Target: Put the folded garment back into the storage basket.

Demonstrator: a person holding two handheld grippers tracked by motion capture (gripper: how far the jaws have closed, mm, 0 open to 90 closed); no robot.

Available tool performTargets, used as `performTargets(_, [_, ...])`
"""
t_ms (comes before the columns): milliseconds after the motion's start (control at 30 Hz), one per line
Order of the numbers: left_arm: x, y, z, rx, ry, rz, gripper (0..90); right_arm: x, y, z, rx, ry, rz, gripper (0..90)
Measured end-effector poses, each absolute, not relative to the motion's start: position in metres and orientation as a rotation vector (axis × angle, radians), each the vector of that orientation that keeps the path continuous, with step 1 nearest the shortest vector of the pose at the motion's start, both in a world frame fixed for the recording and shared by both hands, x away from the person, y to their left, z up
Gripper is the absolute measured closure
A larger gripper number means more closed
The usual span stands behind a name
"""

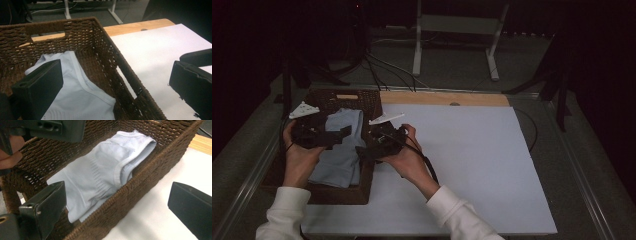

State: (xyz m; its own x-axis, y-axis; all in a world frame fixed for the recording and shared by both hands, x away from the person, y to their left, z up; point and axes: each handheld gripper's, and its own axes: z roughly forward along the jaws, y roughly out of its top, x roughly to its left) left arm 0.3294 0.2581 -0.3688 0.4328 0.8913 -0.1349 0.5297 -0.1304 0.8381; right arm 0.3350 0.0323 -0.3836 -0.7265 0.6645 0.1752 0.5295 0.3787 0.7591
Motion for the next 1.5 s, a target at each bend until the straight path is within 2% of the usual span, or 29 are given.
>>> performTargets(567, [0.313,0.237,-0.372,1.821,1.125,0.524,0.2,0.335,0.003,-0.394,1.105,2.446,1.292,2.3])
performTargets(1500, [0.286,0.22,-0.393,1.849,1.068,0.563,0.2,0.329,-0.043,-0.413,1.12,2.385,1.298,2.3])
